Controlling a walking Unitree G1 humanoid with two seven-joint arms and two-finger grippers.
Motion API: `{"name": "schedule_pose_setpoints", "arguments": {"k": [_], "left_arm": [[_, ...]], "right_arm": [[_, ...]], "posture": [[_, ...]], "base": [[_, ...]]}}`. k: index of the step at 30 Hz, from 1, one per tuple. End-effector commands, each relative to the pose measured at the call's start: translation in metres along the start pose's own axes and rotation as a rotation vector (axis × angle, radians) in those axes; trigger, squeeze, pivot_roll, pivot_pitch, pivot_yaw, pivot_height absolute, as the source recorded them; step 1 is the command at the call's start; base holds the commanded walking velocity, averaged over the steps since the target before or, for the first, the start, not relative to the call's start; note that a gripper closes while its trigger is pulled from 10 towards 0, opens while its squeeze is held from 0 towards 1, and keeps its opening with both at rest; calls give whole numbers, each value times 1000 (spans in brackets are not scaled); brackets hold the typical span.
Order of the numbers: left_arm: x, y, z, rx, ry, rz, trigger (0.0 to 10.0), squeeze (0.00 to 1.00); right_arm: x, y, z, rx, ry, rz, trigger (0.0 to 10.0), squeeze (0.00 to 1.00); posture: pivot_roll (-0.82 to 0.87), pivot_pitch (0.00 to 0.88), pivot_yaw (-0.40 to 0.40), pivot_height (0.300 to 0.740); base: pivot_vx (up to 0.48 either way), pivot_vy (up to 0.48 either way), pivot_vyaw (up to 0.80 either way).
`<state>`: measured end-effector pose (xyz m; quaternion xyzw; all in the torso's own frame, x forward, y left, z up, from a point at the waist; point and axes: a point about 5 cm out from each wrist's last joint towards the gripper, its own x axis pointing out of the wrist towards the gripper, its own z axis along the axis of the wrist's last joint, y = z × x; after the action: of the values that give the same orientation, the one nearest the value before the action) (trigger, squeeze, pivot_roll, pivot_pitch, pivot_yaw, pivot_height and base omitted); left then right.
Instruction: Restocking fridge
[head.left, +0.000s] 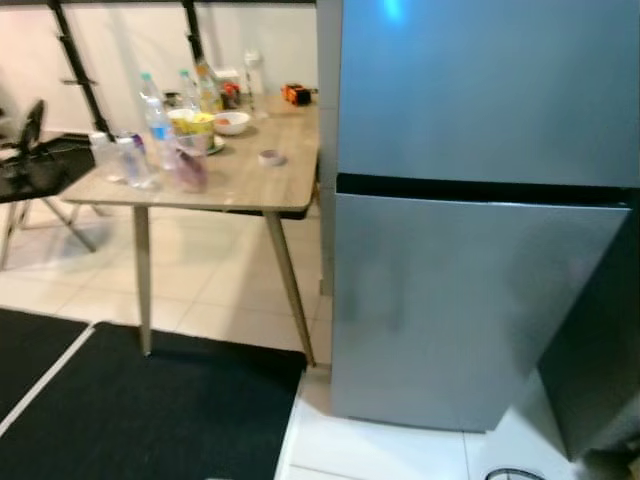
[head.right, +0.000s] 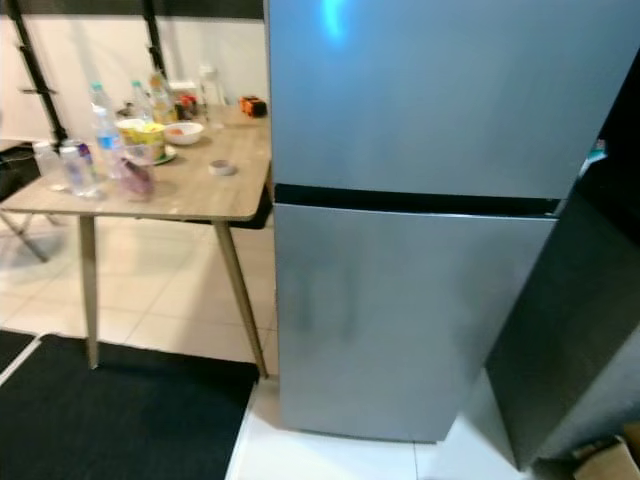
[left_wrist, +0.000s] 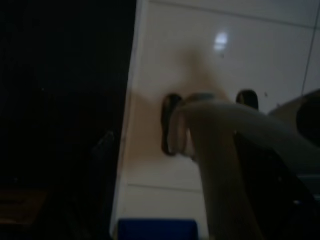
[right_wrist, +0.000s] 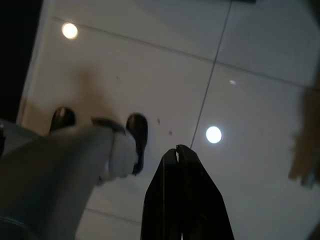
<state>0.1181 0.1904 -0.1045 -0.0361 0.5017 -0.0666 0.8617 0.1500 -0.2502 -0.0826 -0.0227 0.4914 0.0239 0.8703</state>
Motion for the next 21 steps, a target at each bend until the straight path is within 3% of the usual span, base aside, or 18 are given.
{"name": "schedule_pose_setpoints", "arguments": {"k": [1,6,13,21], "left_arm": [[0,-2,0,-7,1,-15,10000,0],[2,-6,4,-10,-21,-34,10000,0],[3,-9,4,52,-12,-5,10000,0],[3,-5,6,32,-29,19,10000,0]], "right_arm": [[0,0,0,-10,-4,9,10000,0],[0,2,0,-27,3,26,10000,0],[0,4,-4,-51,19,36,10000,0],[-1,4,-7,-64,30,40,10000,0]], "posture": [[-75,0,1,740],[-73,0,-2,740],[-73,0,4,740],[-68,0,2,740]], "base": [[0,0,738],[0,0,733],[0,0,730],[0,0,729]]}}
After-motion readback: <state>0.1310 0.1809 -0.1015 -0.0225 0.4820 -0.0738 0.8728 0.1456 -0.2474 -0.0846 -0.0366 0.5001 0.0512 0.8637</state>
